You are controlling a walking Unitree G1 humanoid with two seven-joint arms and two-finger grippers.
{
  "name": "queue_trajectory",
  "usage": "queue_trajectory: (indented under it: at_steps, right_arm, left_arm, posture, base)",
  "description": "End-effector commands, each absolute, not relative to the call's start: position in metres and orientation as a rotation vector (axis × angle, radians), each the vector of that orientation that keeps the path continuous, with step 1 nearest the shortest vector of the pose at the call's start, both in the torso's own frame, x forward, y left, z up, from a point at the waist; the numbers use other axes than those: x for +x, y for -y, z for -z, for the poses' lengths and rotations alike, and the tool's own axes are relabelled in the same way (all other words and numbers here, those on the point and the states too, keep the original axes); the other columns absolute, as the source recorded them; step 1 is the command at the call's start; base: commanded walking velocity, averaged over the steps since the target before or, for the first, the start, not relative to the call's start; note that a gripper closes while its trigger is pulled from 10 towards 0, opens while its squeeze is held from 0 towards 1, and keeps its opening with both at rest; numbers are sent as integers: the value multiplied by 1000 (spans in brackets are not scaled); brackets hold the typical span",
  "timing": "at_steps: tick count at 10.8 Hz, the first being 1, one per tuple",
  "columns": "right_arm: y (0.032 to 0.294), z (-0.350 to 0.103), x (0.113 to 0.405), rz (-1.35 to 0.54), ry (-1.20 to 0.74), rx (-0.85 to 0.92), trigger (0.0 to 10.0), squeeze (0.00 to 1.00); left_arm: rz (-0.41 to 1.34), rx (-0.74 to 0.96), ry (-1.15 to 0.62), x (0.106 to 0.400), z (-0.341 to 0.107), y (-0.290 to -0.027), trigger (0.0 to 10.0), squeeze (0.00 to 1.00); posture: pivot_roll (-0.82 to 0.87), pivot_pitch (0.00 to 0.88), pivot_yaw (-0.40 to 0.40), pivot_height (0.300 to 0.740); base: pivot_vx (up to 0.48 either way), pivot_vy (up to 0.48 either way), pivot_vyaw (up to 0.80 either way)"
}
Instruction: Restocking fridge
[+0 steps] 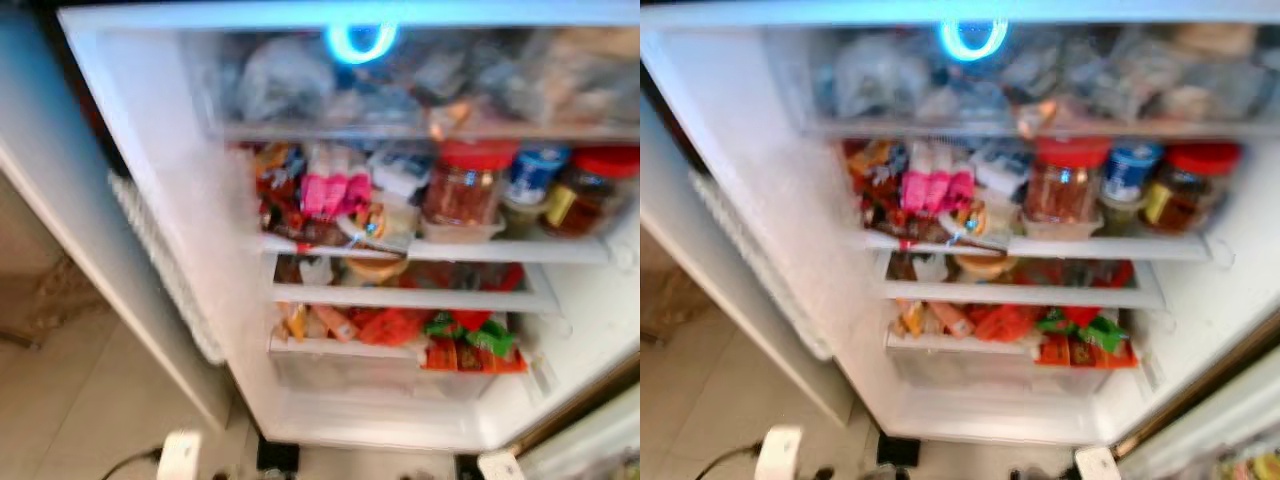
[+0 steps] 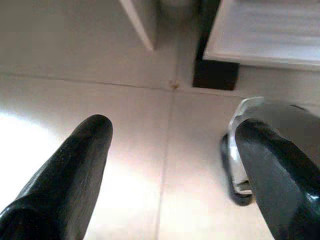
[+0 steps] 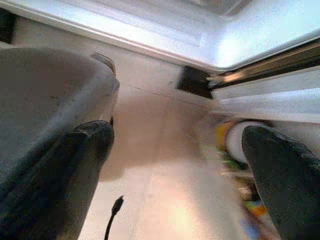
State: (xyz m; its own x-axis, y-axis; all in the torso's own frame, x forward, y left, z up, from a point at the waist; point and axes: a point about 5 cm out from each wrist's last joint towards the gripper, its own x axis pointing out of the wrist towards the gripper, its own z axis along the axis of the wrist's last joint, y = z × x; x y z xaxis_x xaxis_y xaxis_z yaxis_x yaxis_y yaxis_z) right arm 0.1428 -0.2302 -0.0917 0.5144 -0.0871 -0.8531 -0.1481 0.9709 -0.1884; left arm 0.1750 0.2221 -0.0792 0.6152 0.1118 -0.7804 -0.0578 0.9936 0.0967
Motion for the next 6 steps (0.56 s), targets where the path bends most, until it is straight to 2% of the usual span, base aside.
queue_trajectory:
  at_steps: [1,3,6]
  right_arm:
    - [218,97,136,-85,-1055,-223,10000,0]
    - [219,97,136,-82,-1061,-223,10000,0]
    - [219,97,137,-74,-1062,-219,10000,0]
  left_arm:
    - [-121,69,-955,159,86,-229,10000,0]
    - [-156,60,-969,152,86,-238,10000,0]
    - [-136,73,-956,156,85,-235,10000,0]
  posture:
    - [-32,48,69,660]
    - [-35,41,69,660]
    - [-42,36,72,660]
  base:
    - [0,371,0]
    - [0,371,0]
    - [0,375,0]
